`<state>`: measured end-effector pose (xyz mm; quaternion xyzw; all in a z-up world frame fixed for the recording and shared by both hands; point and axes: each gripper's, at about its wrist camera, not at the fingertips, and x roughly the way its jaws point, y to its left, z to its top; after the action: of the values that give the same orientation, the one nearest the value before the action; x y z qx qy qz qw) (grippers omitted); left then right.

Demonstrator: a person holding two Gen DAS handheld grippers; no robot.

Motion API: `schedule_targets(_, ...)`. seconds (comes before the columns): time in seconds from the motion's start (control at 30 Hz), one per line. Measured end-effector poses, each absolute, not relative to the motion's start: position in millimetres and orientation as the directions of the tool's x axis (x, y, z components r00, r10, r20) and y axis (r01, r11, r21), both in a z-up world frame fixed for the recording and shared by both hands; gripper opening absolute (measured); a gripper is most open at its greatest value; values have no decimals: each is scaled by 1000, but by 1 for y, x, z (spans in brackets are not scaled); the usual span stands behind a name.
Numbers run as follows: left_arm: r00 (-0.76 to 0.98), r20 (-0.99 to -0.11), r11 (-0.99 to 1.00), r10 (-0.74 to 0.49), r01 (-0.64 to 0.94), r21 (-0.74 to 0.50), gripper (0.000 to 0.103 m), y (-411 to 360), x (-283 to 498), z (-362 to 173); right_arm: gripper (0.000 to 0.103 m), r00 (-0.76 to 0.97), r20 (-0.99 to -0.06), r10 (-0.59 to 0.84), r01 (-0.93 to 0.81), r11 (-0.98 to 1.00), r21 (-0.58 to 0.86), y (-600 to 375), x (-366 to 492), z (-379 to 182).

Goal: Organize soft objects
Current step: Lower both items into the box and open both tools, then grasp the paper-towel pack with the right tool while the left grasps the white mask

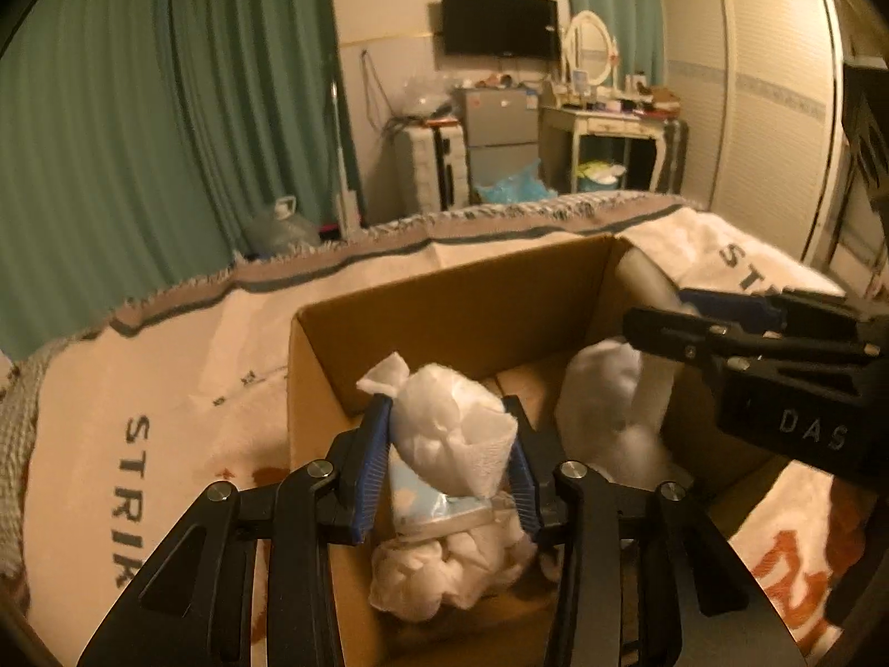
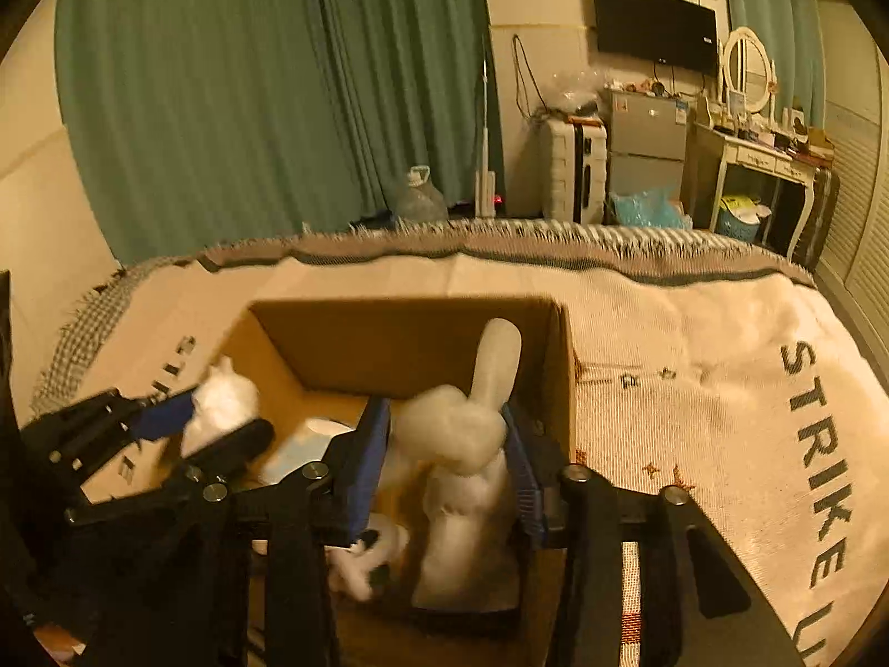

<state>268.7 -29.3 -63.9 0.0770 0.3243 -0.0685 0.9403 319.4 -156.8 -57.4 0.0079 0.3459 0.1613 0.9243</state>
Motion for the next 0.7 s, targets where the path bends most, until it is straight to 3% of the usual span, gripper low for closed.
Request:
schedule_targets(0.07,789,-610,975,-68,181,126,59,-35,264,-63,52,711,-633,307,-291,948,133,-161,320,-57)
schedule_targets(0.1,796,-603,976,-61,175,132,75,-37,264,-61,56,718,-626,305,-286,949,134,-163,317,-54)
schedule_targets(0.13,805,-591,978,-49,159,135,84,-37,264,-58,61,726,-617,302,-283,950,132,-165,314,-50)
schedule_targets(0.5,872,-487,990,-56,110,83,84,-22,192,33,64,801,-545,249,-254,965,68,-194,228,45)
schedule_targets(0.57,889,-455,992,-56,100,72,87,-14,171,56,72,815,-526,245,-249,966,65,-196,205,67)
schedule_targets(0.6,895,-443,993,-53,94,70,94,-10,162,65,73,821,-518,241,-248,967,57,-195,194,76)
schedule_targets(0.7,907,-417,994,-60,94,62,95,2,132,85,88,841,-493,221,-240,970,26,-193,161,100)
